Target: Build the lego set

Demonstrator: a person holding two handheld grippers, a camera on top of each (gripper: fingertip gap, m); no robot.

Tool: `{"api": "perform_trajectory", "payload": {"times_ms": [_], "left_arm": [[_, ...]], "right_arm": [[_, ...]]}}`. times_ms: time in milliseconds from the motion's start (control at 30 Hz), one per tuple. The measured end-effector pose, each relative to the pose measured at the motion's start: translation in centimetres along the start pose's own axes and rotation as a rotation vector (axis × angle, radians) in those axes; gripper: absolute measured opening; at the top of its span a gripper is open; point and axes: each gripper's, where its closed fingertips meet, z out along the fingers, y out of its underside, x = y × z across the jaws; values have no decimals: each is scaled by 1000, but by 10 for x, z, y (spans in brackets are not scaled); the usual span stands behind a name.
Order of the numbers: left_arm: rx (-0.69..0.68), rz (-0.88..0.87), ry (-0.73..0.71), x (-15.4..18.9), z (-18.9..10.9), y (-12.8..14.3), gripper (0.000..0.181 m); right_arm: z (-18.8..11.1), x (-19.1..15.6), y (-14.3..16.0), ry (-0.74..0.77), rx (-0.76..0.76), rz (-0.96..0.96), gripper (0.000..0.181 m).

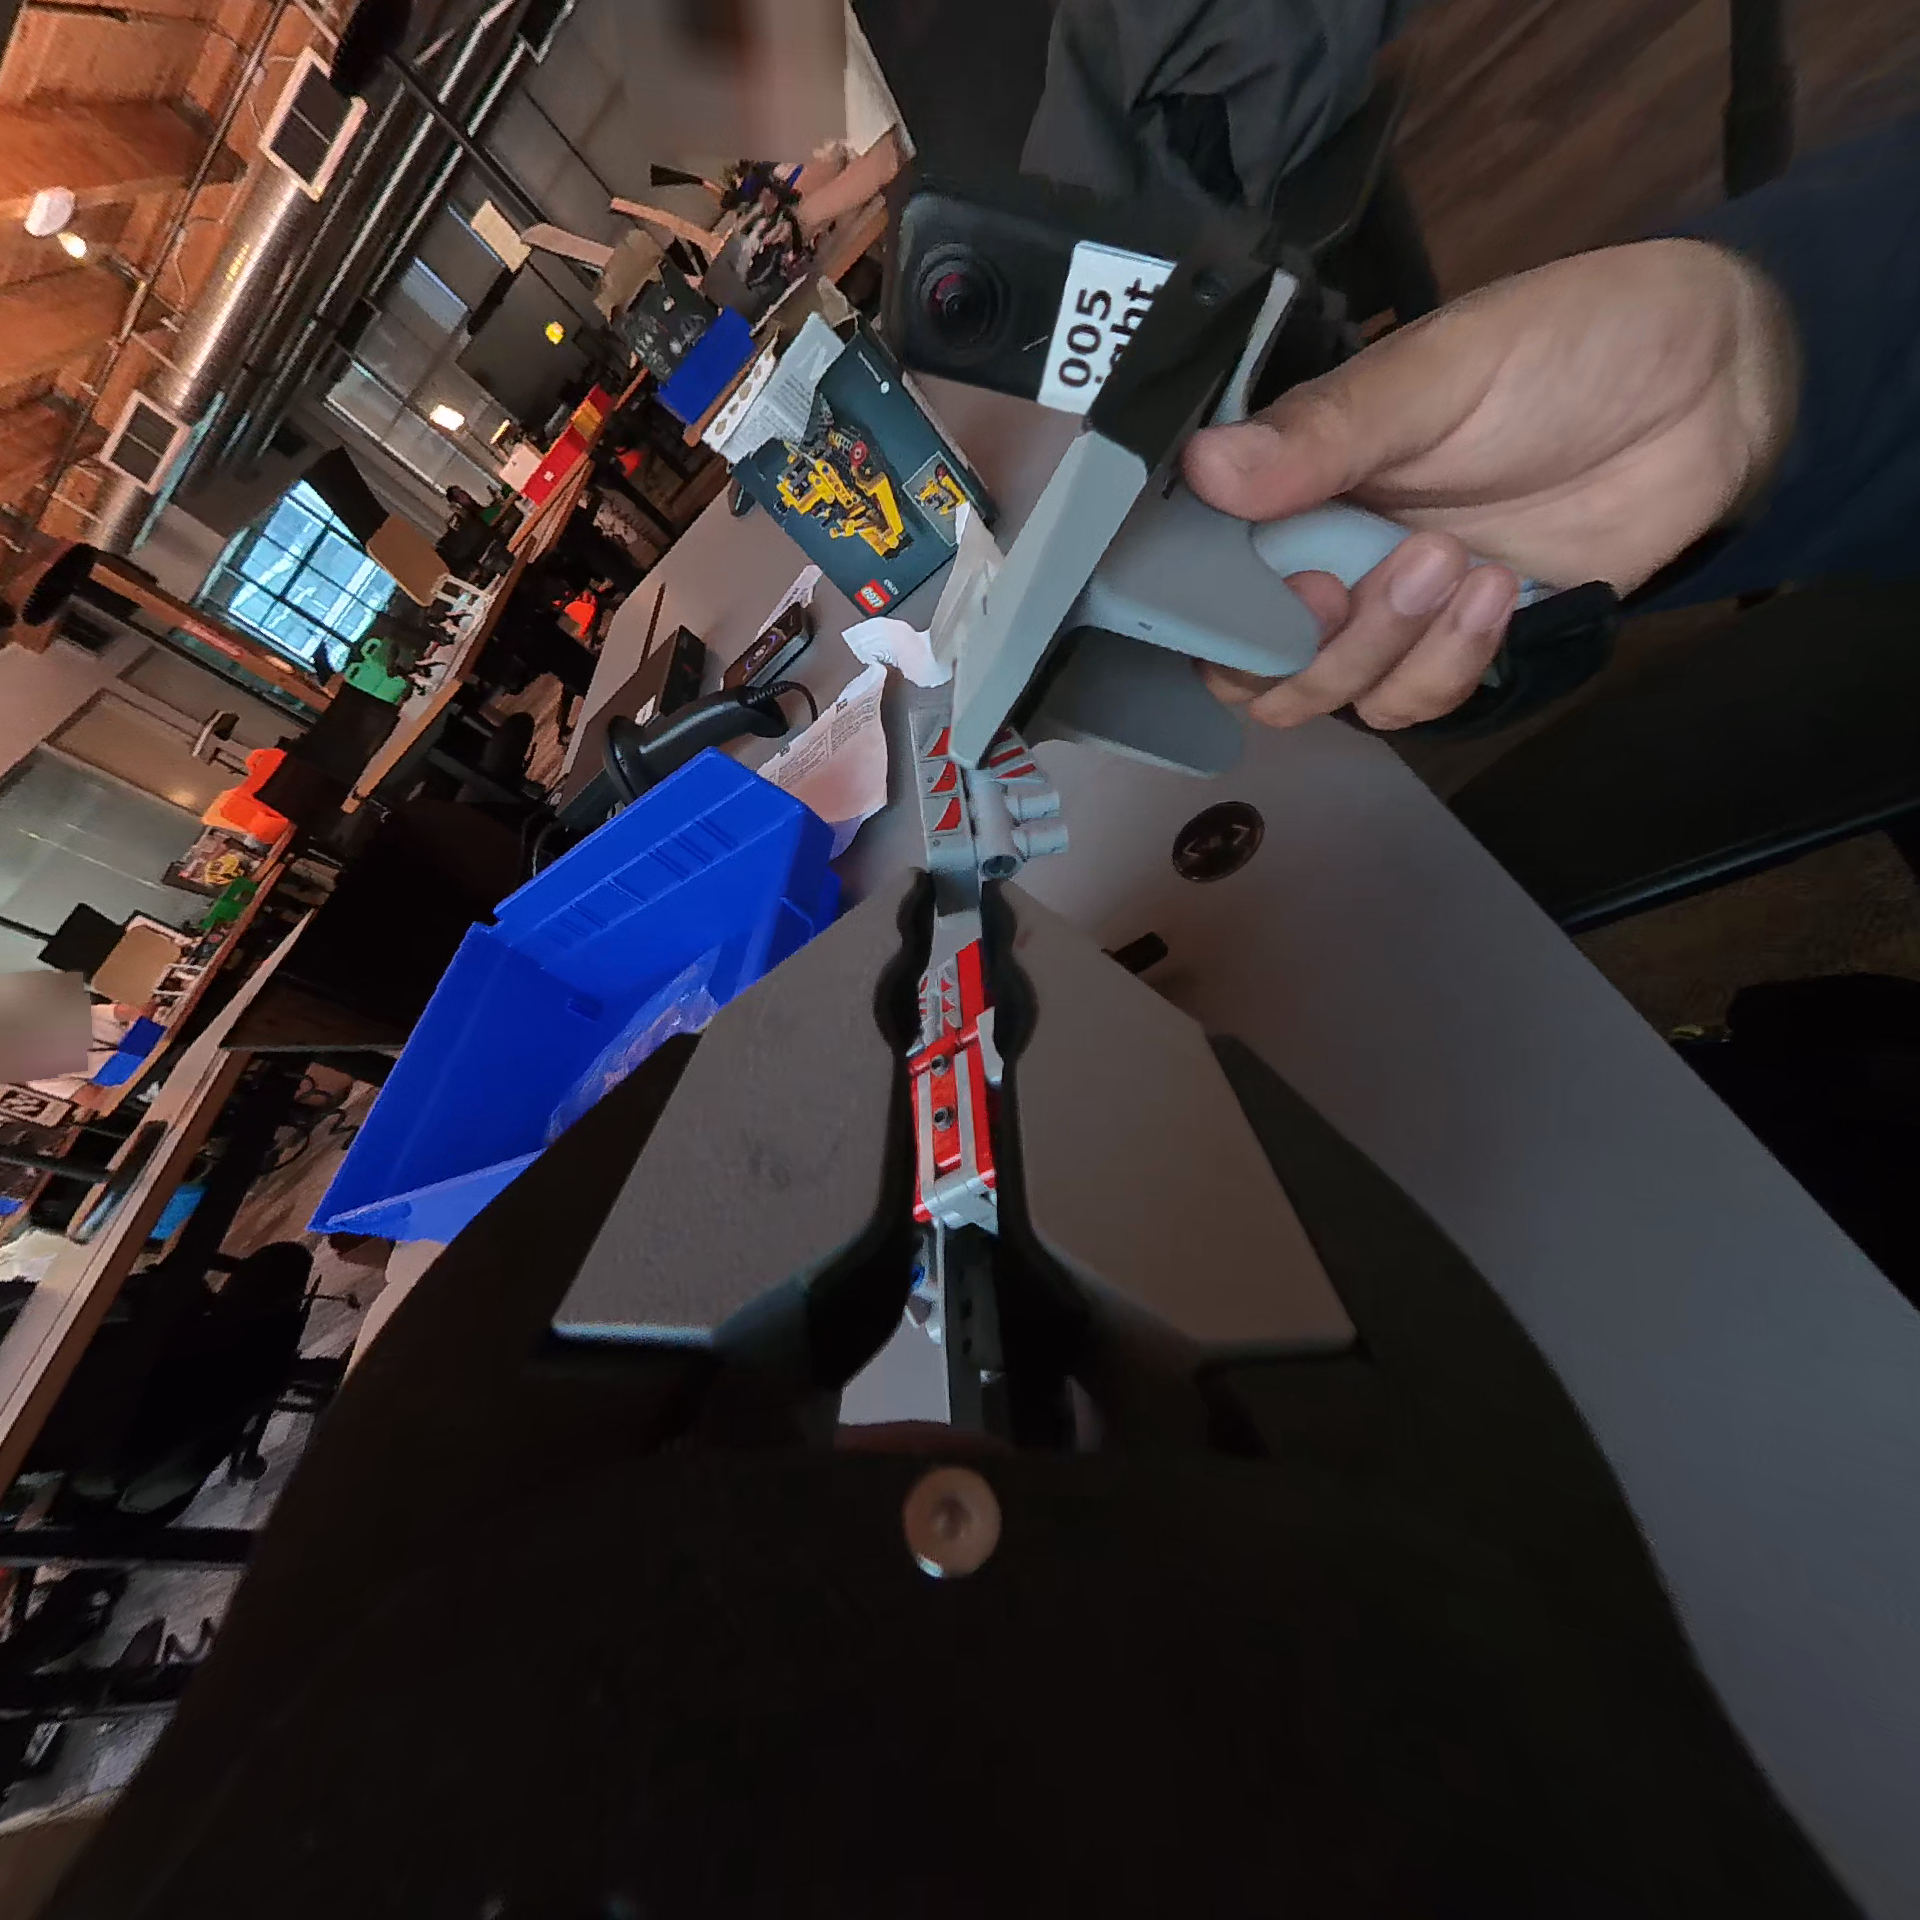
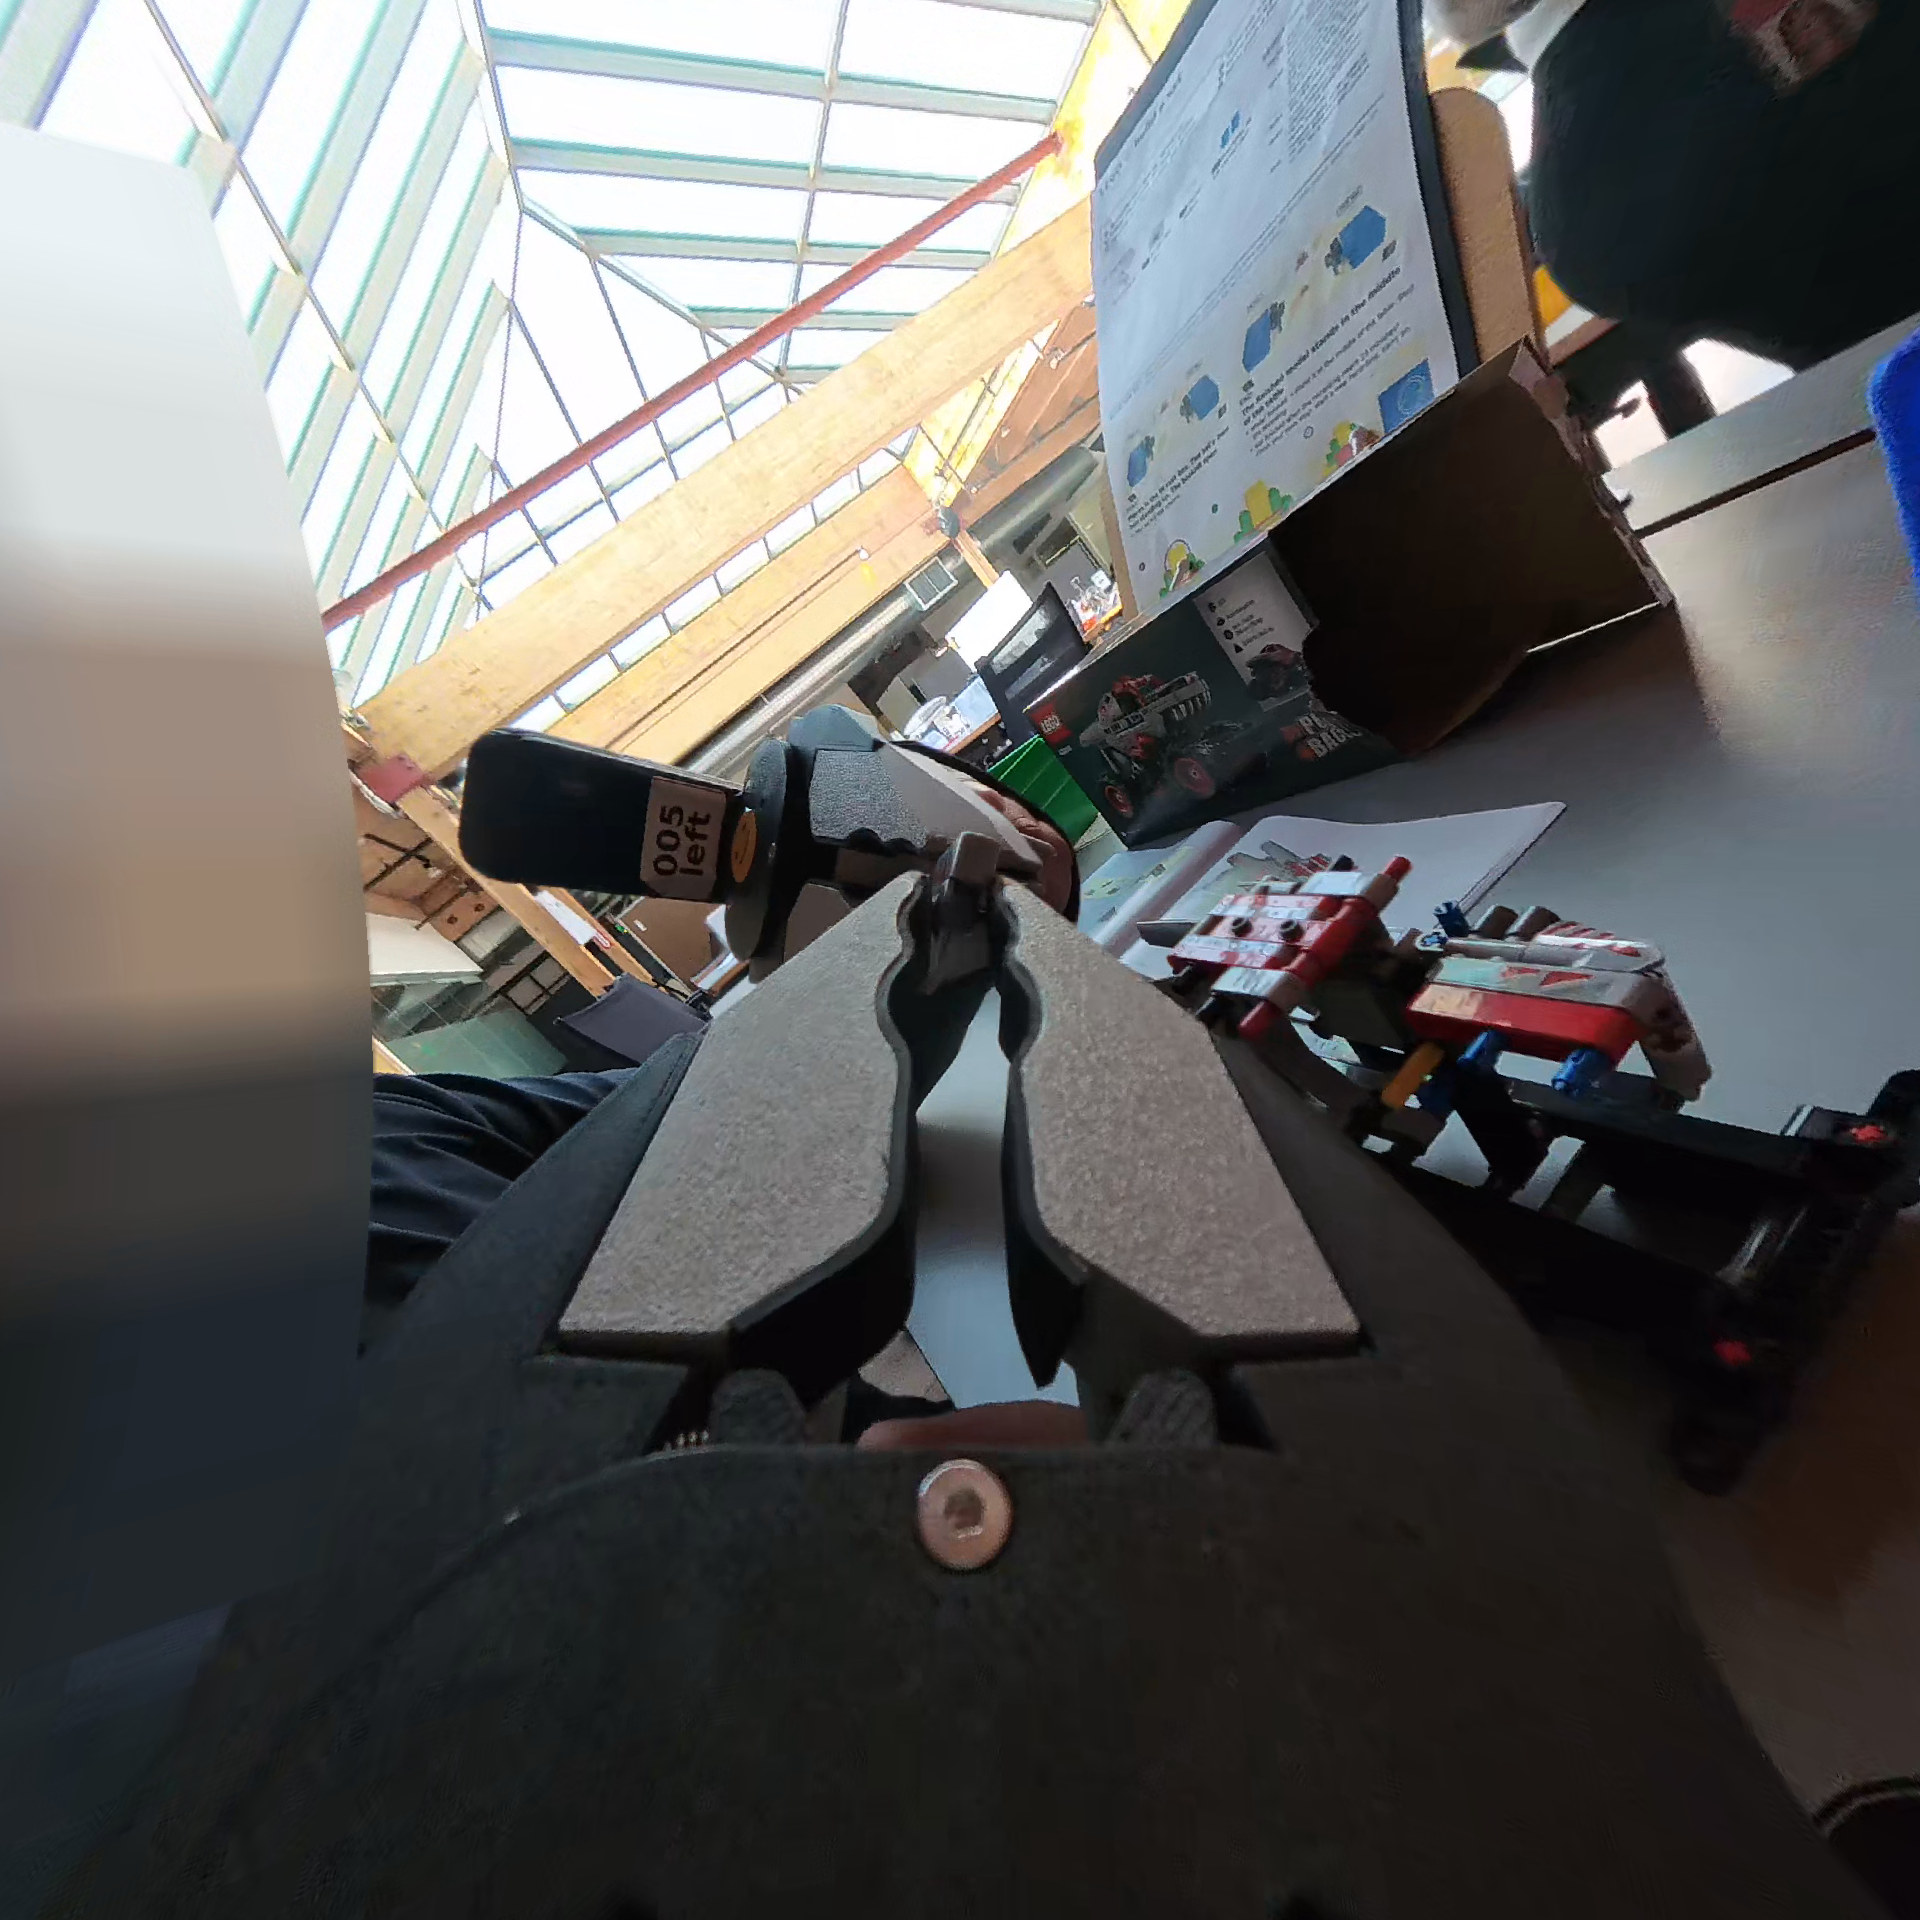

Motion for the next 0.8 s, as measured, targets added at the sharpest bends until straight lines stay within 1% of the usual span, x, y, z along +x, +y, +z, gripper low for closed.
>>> {"api": "perform_trajectory", "payload": {"times_ms": [100,200,267,333,367,433,467,533,567,633,700,733,800], "left_arm": [[-35,-24,7,3,3,4,7],[-52,-103,62,7,3,7,9],[-69,-180,92,3,0,11,12],[-57,-248,100,-6,-5,12,5],[-53,-275,111,-8,-7,13,7],[-101,-309,91,-18,-9,25,12],[-134,-320,87,-20,-10,32,12],[-206,-362,102,-22,-10,50,19],[-215,-397,113,-22,-10,55,22],[-191,-485,165,-21,-11,58,27],[-146,-575,247,-16,-13,56,32],[-145,-622,295,-12,-14,57,35],[-184,-684,345,-8,-15,67,37]], "right_arm": [[-1,2,1,-3,2,12,4],[-4,5,-1,12,14,2,4],[-9,9,-3,30,21,-6,4],[-13,13,-3,47,24,-11,4],[-15,14,-2,50,22,-7,4],[-18,19,0,64,19,-4,4],[-20,23,1,80,16,-6,3],[-26,33,3,123,10,-4,3],[-29,37,4,138,5,6,4],[-35,43,6,156,-1,36,3],[-40,49,8,178,-6,66,3],[-42,52,9,185,-9,84,3],[-45,54,11,183,-11,112,3]]}}
